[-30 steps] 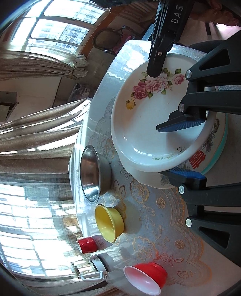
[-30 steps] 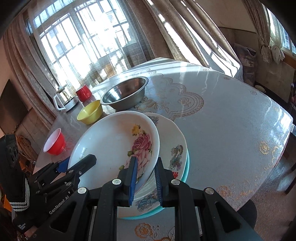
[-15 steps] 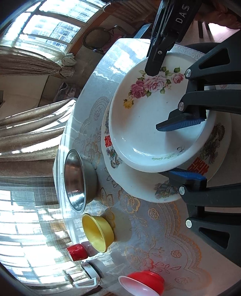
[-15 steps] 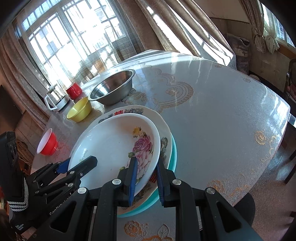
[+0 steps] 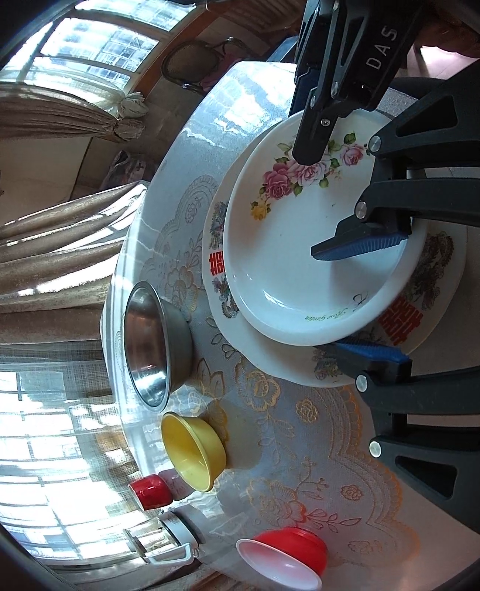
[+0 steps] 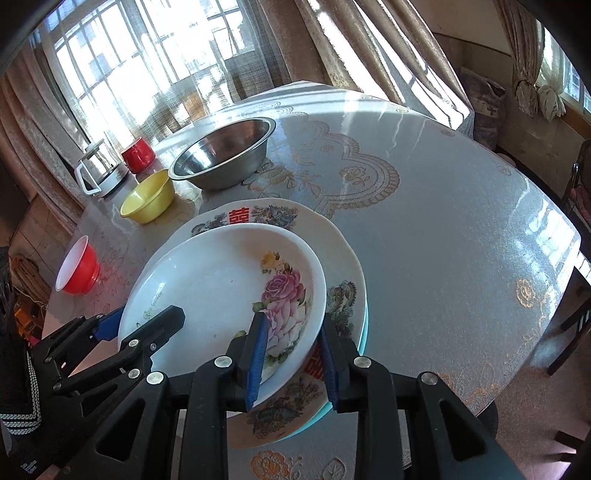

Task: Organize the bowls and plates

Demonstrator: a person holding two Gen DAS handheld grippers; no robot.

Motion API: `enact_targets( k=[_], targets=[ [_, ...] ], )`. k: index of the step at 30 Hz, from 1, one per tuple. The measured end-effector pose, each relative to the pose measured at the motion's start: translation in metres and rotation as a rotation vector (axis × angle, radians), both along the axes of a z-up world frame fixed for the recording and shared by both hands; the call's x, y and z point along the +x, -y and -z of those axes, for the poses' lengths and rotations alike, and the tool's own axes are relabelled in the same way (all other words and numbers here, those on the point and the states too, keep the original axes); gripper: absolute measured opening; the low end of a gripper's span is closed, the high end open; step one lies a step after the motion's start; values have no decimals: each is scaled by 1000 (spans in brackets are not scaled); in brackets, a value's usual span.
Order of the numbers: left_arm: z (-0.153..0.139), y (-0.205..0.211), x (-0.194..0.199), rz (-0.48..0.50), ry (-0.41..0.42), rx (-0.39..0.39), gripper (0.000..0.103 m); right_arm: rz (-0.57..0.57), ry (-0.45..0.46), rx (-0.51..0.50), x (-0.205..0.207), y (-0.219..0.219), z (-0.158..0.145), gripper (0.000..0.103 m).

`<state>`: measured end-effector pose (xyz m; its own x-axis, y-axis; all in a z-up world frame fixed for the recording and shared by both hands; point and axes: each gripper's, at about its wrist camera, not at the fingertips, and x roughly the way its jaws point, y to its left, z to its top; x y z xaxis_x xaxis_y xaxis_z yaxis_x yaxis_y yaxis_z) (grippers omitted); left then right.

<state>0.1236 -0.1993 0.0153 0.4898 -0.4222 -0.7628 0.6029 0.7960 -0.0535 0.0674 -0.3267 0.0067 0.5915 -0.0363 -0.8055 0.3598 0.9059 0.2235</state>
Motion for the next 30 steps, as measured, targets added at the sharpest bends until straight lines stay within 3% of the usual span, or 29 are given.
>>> enact_targets(
  k=[4, 12, 17, 22, 30],
  targets=[
    [-1, 1, 3, -8, -24, 7, 41, -5, -42, -11, 7, -2, -2, 37],
    [-2, 8, 4, -2, -53, 47, 47, 17, -66, 1, 10, 2, -3, 37],
    [-2, 16, -2, 15, -39, 113, 51, 39, -73, 5, 12, 6, -5, 37],
    [1, 18, -9, 31, 19, 165, 51, 39, -62, 1, 12, 8, -7, 37],
    [-2, 11, -2, 16, 23, 138, 41, 13, -38, 13, 12, 1, -6, 38]
  ],
)
